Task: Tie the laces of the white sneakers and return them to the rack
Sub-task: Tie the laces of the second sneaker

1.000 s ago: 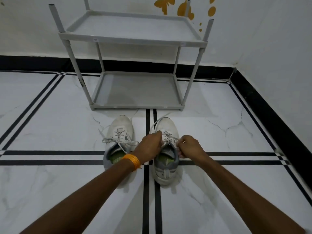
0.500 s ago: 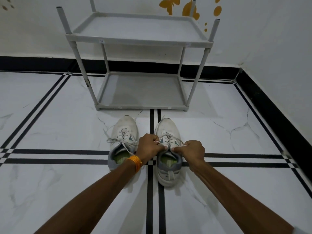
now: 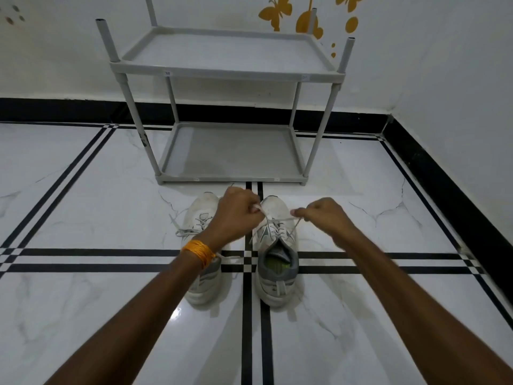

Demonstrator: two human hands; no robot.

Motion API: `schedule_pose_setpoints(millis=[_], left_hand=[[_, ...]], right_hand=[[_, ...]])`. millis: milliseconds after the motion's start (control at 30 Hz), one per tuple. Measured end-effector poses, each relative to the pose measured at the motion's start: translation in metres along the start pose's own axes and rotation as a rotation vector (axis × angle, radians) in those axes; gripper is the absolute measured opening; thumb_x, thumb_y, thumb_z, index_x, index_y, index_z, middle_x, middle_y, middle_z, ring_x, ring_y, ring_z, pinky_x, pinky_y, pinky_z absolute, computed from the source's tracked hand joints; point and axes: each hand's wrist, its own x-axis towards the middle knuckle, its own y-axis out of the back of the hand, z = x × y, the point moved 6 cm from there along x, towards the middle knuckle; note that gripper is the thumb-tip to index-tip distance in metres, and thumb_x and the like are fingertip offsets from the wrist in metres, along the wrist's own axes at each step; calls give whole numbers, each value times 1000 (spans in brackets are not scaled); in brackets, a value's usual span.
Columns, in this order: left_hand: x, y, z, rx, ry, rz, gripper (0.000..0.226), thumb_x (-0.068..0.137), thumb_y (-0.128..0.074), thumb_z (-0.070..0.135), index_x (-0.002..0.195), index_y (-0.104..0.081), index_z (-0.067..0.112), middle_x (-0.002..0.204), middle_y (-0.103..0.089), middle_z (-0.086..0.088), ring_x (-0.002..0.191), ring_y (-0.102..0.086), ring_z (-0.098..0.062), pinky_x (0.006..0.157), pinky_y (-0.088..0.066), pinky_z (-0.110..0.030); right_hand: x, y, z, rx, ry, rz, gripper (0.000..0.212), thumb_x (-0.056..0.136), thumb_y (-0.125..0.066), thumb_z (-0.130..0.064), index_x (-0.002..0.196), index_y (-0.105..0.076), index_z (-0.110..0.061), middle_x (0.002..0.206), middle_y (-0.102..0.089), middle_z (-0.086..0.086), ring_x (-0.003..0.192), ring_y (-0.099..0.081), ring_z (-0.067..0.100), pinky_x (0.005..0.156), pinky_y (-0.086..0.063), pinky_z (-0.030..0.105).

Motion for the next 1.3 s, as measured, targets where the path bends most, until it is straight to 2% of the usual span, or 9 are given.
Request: schedule_pose_setpoints(millis=[133,233,400,500,600,700,900,1133,1300], left_hand=[[5,6,37,-154,-104,-129,17,83,-63,14,74,-63,0,77,-65,-14,73,-60,-25,69,-50,-42],[-2,-18,65,-150,-230,-281,23,91,-58,29,86,-63,7,87,-65,-8,77,-60,-21,69,-49,-36],[10,-22,83,509,-553,-208,25,96,-47,29,95,-63,10,91,-63,-5,65,-55,-20,56,-40,-31],[31,-4,68,672,-332,-160,24,92,-48,26,81,-62,10,71,-56,-4,65,-59,-26,58,-42,-30],[48,6,42,15,107,-225,26,85,-56,26,71,-62,4,58,-49,-1,53,-46,-19,50,-35,-25],[42,1,39,-436,345,-345,25,88,-57,23,67,-59,9,62,-50,-3,50,-39,-12,45,-31,-21],[36,4,43,-636,337,-393,21,87,-54,19,67,-57,12,61,-48,0,54,-42,-11,50,-38,-19],[33,-4,32,-536,271,-457,28,73,-75,7,91,-54,14,85,-52,-4,79,-51,-18,67,-46,-28],[28,-16,50,-183,59,-32,33,71,-66,-4,95,-49,10,82,-55,-5,71,-53,-21,60,-48,-32]], right_hand=[[-1,20,-60,10,194,33,49,80,-71,-37,72,-58,10,84,-66,31,82,-65,40,69,-52,42],[-3,23,-96,55,296,-2,41,84,-68,-35,63,-56,-3,76,-67,24,74,-68,25,67,-48,33],[-9,18,-136,1,438,-45,44,87,-65,-42,58,-46,-14,66,-58,22,73,-70,22,72,-52,33],[-5,28,-137,-32,489,95,36,88,-64,-36,68,-54,-8,63,-53,8,62,-55,18,71,-50,36],[-1,38,-120,-211,441,215,21,82,-66,-23,99,-69,-13,100,-63,6,99,-59,22,86,-50,36],[-7,18,-92,-215,241,-100,23,76,-69,-11,98,-72,-10,94,-68,6,90,-61,18,73,-49,29],[-9,11,-76,-143,297,-101,23,82,-72,-23,65,-66,-9,56,-59,3,50,-50,13,52,-39,25],[-25,40,-106,207,358,-3,33,96,-53,-27,81,-70,-3,64,-66,5,53,-57,10,52,-45,23],[-26,27,-141,534,388,-108,29,99,-50,-22,80,-64,-5,76,-68,11,64,-65,15,60,-56,23]])
